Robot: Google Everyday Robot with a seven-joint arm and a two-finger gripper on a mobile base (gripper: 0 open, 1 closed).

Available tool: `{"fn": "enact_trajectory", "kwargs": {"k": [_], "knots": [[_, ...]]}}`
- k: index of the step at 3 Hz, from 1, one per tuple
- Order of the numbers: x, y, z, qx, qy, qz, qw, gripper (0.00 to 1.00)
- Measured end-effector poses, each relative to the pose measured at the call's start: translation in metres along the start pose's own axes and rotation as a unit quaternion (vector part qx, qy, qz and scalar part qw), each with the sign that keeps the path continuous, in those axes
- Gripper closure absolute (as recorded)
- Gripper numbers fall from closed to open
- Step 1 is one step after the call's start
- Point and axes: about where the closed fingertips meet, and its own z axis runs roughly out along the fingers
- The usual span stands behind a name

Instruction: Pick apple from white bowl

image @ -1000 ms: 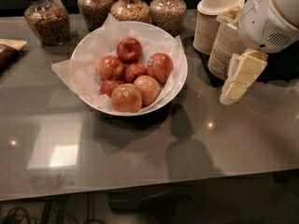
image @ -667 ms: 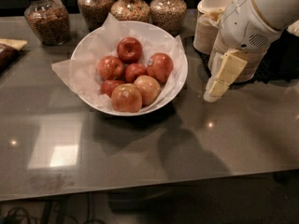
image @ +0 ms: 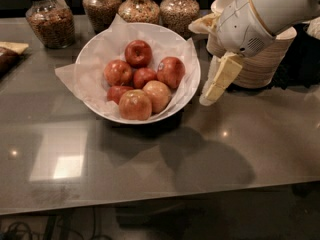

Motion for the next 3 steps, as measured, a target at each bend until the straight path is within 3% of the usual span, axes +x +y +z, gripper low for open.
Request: {"fn": "enact_trajectory", "kwargs": {"k": [1,2,3], "knots": [[-0.011,-0.004,0.012,-0.015,-0.031,-0.015,0.9993,0.04],[-0.016,-0.008,0.021,-0.026,-0.047,-0.024,0.9983,0.21],[-0.013,-0.013,0.030,-0.033,-0.049,-0.024,0.9980,0.21]]}}
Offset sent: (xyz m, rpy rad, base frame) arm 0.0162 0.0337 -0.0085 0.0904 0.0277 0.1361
